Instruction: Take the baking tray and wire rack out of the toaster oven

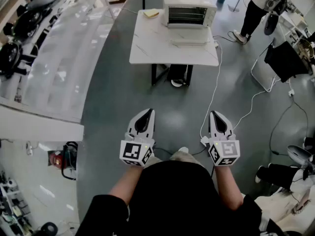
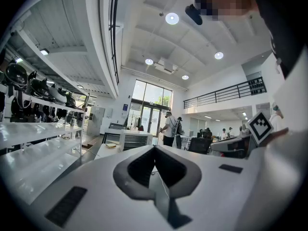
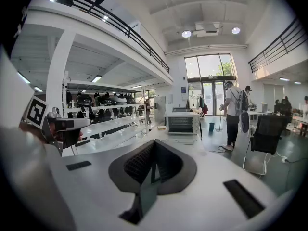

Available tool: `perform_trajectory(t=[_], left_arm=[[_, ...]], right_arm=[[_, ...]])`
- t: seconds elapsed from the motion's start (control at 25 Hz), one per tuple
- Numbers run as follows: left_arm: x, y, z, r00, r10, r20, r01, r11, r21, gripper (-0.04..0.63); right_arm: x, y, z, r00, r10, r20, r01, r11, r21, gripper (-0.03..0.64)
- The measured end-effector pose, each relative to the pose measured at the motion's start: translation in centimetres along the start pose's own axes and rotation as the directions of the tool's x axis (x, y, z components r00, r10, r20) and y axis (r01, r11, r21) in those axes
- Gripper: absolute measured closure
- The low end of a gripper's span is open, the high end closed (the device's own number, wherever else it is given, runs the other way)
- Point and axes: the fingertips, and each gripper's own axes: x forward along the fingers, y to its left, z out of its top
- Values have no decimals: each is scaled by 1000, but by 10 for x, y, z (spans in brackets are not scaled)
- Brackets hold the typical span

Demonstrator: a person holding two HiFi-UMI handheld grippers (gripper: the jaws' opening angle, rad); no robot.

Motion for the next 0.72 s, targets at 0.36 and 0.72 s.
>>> perform_trajectory(t=[0.36,0.72], left_arm=[[-4,-35,-12,996,86,-17,-86,996,24,577],[27,-61,-14,995,96,-37,-94,995,42,577]], right_arm=[[-17,-22,7,994,95,56,-97,995,31,594],[-19,-44,6,989,134,58,-136,991,19,594]])
